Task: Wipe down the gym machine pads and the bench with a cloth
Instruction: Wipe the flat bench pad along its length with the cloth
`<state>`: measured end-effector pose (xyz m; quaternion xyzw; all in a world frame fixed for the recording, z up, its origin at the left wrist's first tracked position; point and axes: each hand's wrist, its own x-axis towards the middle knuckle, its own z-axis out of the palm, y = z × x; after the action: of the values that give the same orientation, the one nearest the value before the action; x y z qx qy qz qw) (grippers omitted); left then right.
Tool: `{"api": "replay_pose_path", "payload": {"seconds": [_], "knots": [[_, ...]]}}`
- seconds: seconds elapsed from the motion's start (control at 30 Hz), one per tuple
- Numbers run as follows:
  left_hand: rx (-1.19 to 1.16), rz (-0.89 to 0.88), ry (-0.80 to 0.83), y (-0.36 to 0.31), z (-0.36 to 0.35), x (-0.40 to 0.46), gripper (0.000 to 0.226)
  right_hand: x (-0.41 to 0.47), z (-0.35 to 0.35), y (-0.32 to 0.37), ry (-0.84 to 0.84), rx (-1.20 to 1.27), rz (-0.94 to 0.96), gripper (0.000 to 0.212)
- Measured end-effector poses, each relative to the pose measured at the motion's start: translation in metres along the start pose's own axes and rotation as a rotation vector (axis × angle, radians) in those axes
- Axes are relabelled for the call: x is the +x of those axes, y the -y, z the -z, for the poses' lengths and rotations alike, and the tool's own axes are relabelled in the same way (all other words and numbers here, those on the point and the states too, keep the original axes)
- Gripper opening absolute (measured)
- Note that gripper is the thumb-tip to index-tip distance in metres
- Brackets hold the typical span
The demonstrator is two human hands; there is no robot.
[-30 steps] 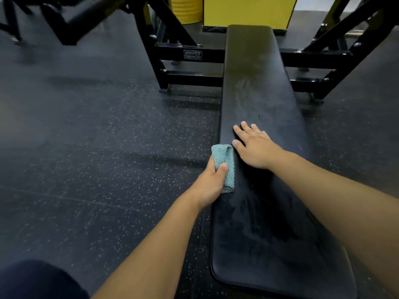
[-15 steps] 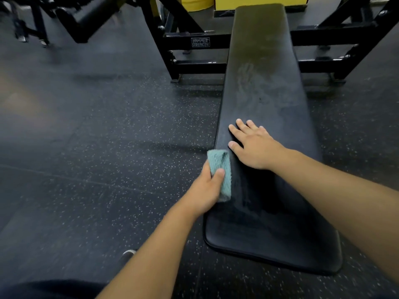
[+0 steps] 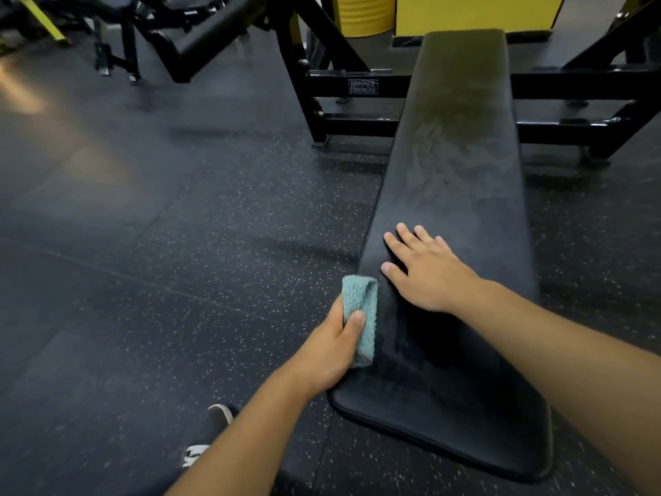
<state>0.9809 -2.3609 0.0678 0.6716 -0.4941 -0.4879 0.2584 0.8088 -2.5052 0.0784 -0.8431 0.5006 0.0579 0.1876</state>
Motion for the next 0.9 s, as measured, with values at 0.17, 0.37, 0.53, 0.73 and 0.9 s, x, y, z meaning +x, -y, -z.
{"api": "replay_pose_path", "payload": {"seconds": [0.17,0.37,0.53,0.73,0.9], "knots": [[-0.013,0.033,-0.058,0.012,-0.009,-0.029,0.046,-0.003,-0.002,-0.001,-0.018,-0.004,0.024,0.067],[0.080,0.056,-0.092,-0.004,-0.010,-0.019,0.051,-0.043,-0.010,0.015,0.044,0.019,0.034,0.066],[0.103,-0.004,-0.089,-0.020,-0.005,0.013,0.051,-0.053,-0.014,0.030,0.033,0.026,-0.017,0.065],[0.034,-0.069,-0.064,-0.006,-0.003,0.010,0.047,-0.085,-0.029,0.039,0.041,0.047,-0.037,0.064],[0.032,-0.110,-0.031,0.022,-0.007,-0.022,0.048,-0.092,-0.029,0.043,0.045,0.045,-0.065,0.063]]}}
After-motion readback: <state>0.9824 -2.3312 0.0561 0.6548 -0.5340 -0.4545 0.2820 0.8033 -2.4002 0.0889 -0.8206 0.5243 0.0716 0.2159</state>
